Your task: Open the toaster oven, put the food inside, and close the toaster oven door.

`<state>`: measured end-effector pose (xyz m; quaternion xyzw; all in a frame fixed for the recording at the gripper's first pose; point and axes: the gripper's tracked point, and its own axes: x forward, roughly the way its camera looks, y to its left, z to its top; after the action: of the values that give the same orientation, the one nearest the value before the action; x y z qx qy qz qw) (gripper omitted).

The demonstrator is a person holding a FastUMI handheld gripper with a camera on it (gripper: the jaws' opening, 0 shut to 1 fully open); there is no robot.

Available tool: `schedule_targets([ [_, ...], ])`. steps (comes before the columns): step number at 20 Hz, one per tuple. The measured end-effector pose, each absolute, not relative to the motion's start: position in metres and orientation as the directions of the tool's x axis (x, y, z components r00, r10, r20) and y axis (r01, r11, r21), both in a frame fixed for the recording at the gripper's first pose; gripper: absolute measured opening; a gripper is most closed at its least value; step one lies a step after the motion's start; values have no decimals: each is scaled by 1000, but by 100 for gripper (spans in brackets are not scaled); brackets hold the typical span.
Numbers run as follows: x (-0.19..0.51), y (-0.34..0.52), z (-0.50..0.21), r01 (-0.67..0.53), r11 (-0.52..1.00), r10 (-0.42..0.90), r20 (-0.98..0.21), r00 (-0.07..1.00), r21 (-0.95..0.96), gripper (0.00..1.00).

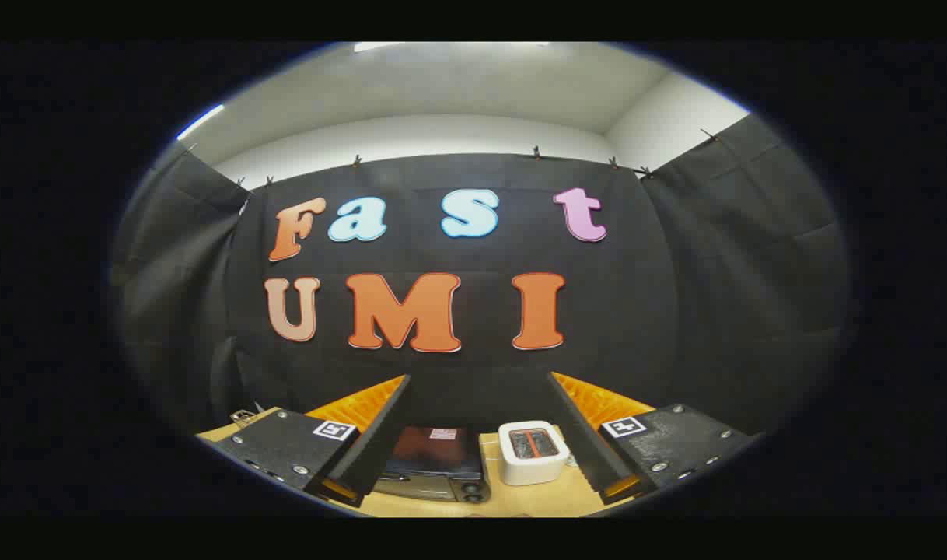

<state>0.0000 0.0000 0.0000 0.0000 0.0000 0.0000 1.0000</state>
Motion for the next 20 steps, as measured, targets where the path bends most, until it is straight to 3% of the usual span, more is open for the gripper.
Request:
schedule_targets([
  [20, 4, 64, 5, -124, 990, 125, 21, 992, -69, 99],
])
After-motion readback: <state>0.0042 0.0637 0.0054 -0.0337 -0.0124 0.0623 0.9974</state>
